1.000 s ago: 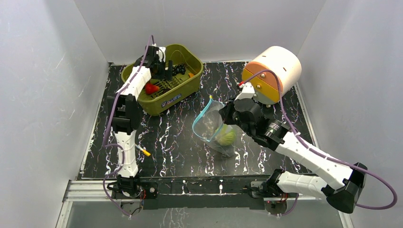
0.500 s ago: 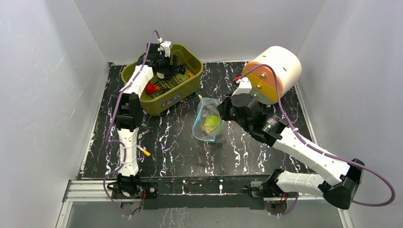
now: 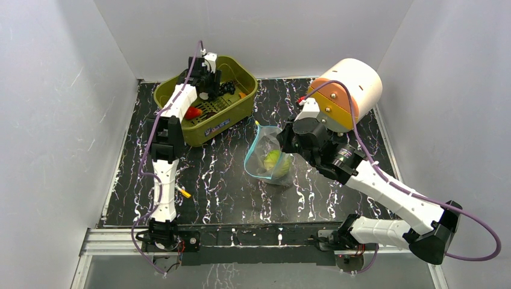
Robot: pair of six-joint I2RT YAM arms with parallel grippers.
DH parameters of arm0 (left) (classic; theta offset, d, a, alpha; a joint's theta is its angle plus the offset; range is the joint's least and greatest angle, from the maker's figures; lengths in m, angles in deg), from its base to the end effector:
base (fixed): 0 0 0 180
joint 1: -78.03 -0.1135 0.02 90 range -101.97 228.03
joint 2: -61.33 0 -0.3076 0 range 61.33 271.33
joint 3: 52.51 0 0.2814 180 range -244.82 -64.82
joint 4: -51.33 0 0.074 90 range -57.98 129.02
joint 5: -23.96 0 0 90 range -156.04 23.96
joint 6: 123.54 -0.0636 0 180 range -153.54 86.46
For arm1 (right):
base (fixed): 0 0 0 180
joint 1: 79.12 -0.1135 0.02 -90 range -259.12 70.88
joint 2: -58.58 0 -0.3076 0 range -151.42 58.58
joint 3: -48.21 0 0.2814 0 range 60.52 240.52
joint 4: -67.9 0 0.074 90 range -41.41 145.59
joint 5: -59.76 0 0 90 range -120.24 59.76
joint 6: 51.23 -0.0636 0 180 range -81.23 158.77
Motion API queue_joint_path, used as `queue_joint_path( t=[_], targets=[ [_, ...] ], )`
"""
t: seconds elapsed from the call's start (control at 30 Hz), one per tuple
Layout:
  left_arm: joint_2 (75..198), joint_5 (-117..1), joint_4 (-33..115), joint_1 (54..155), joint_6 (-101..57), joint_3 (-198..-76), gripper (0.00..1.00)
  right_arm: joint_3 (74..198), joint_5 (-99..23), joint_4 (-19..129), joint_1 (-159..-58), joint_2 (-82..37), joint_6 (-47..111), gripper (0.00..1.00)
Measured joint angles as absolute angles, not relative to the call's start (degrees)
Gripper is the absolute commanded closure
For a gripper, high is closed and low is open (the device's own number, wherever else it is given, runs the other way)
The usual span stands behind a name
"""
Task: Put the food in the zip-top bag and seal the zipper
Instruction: Pick up the fake vegetable from the bin.
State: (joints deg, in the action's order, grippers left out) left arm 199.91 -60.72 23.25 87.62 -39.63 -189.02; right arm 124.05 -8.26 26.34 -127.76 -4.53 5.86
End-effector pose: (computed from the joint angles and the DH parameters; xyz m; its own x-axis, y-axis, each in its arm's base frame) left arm 0.6406 -0.1142 0.2379 -0.4665 0.1859 -0.8648 0.2961 0.9541 0.0454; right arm 0.1975 0.1883 0.3857 -0.5279 0.1628 -0.8335 -0.2293 0.9177 0.3245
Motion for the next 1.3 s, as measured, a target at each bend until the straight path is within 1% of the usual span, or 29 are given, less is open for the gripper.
queue_joint_path(
  t=[0.17,0.43,0.67,0.97,1.1,1.2,1.3],
  targets=[
    [199.9,-62.8,23.2,87.5,-42.2,-189.0,0.45,124.2,-7.8,26.0,-127.8,-4.5,5.9,1.0],
    [200.1,-63.1,23.2,86.9,-43.1,-190.1,0.59,124.2,-7.8,26.1,-127.8,-4.5,6.0,1.0],
    [201.0,-63.1,23.6,86.0,-43.7,-191.1,0.56,124.2,-7.8,26.2,-127.8,-4.6,6.2,1.0],
    [203.6,-63.3,24.1,85.7,-44.3,-191.1,0.55,124.2,-7.8,26.2,-127.8,-4.9,6.4,1.0],
    [204.6,-63.3,24.0,85.6,-44.4,-193.0,0.58,124.2,-7.8,26.2,-127.8,-4.9,6.5,1.0],
    [205.8,-63.1,24.1,85.6,-44.6,-194.6,0.64,124.2,-7.8,26.2,-127.8,-5.0,6.6,1.0],
    [206.7,-62.6,24.0,85.6,-44.8,-194.9,0.65,124.2,-7.8,26.2,-127.8,-5.0,6.7,1.0]
  ],
)
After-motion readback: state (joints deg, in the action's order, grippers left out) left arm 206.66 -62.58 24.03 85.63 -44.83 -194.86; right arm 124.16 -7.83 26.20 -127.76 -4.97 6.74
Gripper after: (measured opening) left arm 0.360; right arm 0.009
